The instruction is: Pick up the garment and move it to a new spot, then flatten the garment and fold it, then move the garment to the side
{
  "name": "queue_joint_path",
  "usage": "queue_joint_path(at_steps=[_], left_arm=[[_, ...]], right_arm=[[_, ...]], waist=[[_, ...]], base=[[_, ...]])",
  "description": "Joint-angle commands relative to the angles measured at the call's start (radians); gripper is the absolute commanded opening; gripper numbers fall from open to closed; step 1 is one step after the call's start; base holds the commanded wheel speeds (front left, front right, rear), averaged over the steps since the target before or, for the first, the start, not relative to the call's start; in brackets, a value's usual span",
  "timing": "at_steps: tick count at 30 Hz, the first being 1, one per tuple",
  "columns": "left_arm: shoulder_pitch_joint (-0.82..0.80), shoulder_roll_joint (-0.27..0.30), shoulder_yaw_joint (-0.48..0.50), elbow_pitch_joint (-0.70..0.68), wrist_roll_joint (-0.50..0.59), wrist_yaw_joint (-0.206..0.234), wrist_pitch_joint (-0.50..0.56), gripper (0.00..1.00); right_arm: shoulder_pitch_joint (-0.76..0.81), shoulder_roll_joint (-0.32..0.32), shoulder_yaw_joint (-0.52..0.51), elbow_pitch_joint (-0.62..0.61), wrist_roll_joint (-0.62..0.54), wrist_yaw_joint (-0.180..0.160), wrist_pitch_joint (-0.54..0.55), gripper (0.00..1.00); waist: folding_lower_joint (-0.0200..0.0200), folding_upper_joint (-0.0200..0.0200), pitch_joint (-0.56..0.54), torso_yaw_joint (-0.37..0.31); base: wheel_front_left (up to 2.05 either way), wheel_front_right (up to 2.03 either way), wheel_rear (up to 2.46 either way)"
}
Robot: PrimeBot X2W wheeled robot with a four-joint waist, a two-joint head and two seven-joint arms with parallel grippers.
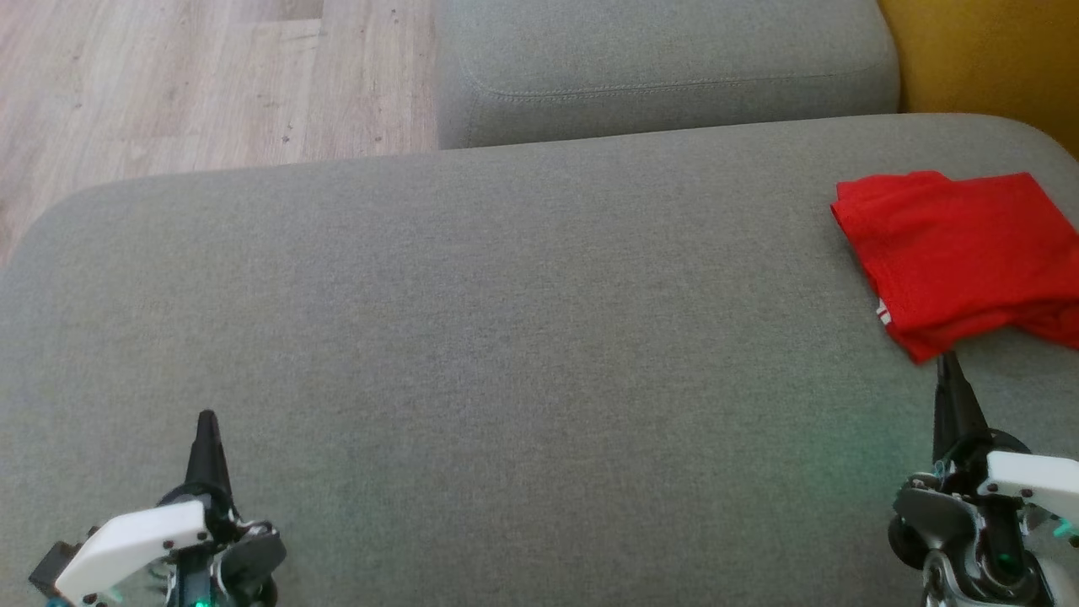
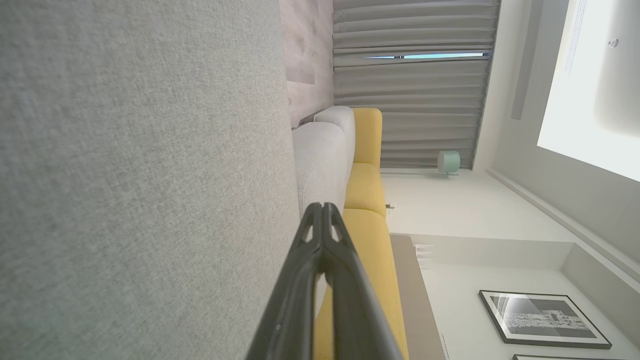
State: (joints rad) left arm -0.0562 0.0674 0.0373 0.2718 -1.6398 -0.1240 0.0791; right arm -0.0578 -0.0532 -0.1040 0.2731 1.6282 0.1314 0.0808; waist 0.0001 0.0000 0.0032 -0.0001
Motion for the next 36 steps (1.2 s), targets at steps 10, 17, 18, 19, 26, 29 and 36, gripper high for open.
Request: queue_joint_path(at_steps=[10, 17, 18, 19, 26, 29, 36], left_arm=[[-0.049, 0.005, 0.046, -0.028, 0.006, -0.007, 0.01, 0.0], [-0.049, 0.003, 0.048, -0.028, 0.008, -0.007, 0.012, 0.0], [-0.049, 0.003, 0.049, -0.028, 0.008, -0.007, 0.012, 0.0], [-0.049, 0.003, 0.049, -0.028, 0.008, -0.007, 0.012, 0.0], [-0.05, 0.001, 0.052, -0.028, 0.01, -0.007, 0.014, 0.0], [-0.05, 0.0, 0.052, -0.028, 0.011, -0.007, 0.015, 0.0], [-0.05, -0.001, 0.055, -0.028, 0.013, -0.007, 0.017, 0.0]], right_arm=[[-0.048, -0.015, 0.014, -0.03, 0.001, -0.001, 0.013, 0.0], [-0.048, -0.013, 0.012, -0.03, -0.001, -0.001, 0.015, 0.0], [-0.048, -0.013, 0.012, -0.03, -0.002, -0.001, 0.015, 0.0], [-0.048, -0.013, 0.012, -0.03, -0.002, -0.001, 0.015, 0.0], [-0.048, -0.011, 0.01, -0.029, -0.003, -0.001, 0.017, 0.0], [-0.048, -0.011, 0.009, -0.029, -0.004, -0.001, 0.017, 0.0], [-0.049, -0.01, 0.007, -0.029, -0.006, -0.001, 0.019, 0.0]], waist=[[-0.0001, 0.0, 0.0, 0.0], [-0.0001, 0.0, 0.0, 0.0], [-0.0001, 0.0, 0.0, 0.0], [-0.0001, 0.0, 0.0, 0.0], [-0.0001, 0.0, 0.0, 0.0], [-0.0001, 0.0, 0.0, 0.0], [-0.0001, 0.0, 0.0, 0.0]], base=[[0.0, 0.0, 0.0], [0.0, 0.0, 0.0], [0.0, 0.0, 0.0], [0.0, 0.0, 0.0], [0.0, 0.0, 0.0], [0.0, 0.0, 0.0], [0.0, 0.0, 0.0]])
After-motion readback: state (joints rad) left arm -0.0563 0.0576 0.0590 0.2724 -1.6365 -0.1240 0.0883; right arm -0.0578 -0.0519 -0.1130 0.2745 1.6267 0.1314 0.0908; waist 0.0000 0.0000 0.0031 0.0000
